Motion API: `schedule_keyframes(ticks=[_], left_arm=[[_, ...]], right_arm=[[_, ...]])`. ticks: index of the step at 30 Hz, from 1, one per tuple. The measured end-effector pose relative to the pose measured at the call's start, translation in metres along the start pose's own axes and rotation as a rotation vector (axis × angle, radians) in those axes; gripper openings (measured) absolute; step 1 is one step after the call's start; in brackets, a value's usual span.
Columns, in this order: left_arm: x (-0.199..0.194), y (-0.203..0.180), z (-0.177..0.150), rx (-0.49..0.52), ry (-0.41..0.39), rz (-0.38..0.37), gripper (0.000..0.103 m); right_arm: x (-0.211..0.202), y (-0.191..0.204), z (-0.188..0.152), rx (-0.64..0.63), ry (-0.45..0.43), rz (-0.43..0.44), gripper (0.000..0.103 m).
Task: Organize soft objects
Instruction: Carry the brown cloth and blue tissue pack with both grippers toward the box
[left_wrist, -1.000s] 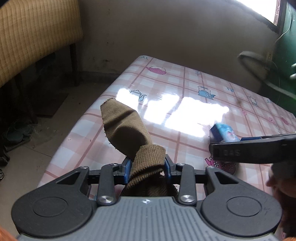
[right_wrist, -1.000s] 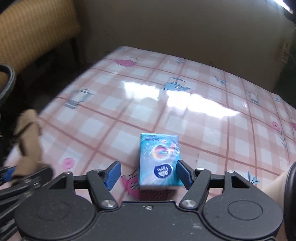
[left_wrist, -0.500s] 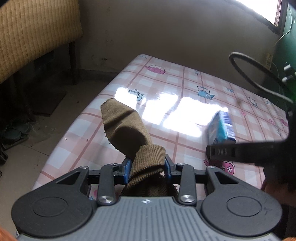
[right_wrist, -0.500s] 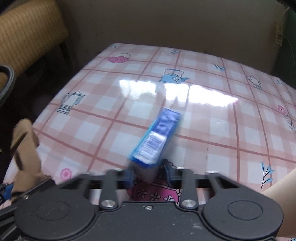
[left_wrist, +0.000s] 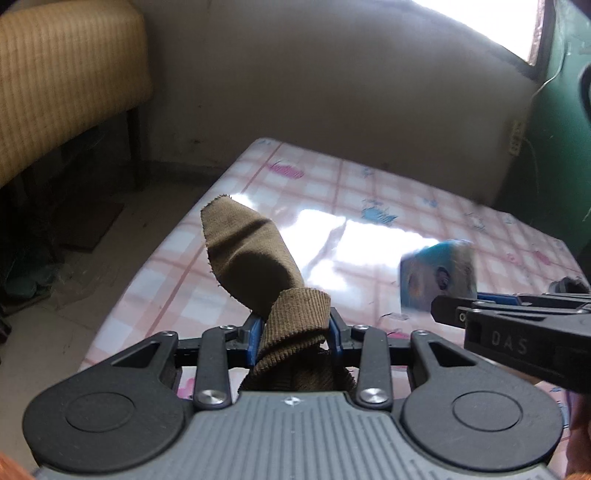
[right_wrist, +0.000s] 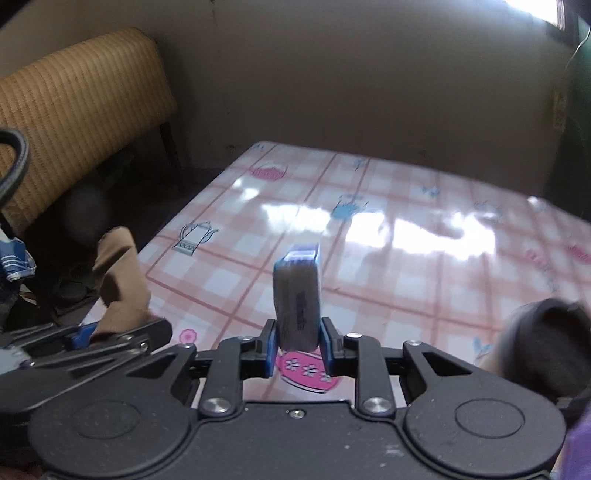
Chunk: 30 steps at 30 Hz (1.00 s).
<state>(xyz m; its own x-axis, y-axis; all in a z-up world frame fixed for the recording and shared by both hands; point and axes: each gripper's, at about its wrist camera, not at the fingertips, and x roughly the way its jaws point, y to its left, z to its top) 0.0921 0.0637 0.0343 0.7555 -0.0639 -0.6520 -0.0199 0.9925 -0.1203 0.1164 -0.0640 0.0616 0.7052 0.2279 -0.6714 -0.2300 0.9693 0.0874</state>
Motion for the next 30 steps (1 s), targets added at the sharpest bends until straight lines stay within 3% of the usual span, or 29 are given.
schedule_keyframes(ticks=[4,10,18,20,21,22,24,25,30], left_arm=[[-0.009,-0.012,0.003,0.015,-0.005,-0.007,0.036],[-0.013,-0.011,-0.013,0.009,0.015,0.016,0.036],[-0.013,-0.005,-0.020,0.003,0.032,0.020,0.037],[-0.014,-0.005,-0.020,0.001,0.032,0.018,0.037],[-0.016,-0.005,-0.021,-0.001,0.031,0.019,0.037],[-0.017,-0.005,-0.021,-0.002,0.030,0.020,0.037],[-0.016,-0.005,-0.022,-0.008,0.031,0.021,0.037],[-0.016,-0.005,-0.023,-0.012,0.032,0.022,0.037],[-0.019,-0.011,-0.022,-0.013,0.032,0.018,0.037]], right_arm=[[-0.019,-0.016,-0.003,0.010,-0.004,0.025,0.029],[-0.016,-0.027,-0.050,-0.006,0.078,0.086,0.030],[0.006,-0.025,-0.069,-0.024,0.066,0.063,0.034],[0.017,-0.023,-0.066,-0.028,0.070,0.062,0.042],[0.019,-0.024,-0.067,-0.025,0.072,0.065,0.055],[0.022,-0.025,-0.068,-0.018,0.072,0.070,0.057],[0.029,-0.023,-0.067,-0.015,0.078,0.070,0.051],[0.031,-0.021,-0.067,-0.021,0.078,0.064,0.034],[0.014,-0.014,-0.059,-0.061,0.036,0.053,0.032]])
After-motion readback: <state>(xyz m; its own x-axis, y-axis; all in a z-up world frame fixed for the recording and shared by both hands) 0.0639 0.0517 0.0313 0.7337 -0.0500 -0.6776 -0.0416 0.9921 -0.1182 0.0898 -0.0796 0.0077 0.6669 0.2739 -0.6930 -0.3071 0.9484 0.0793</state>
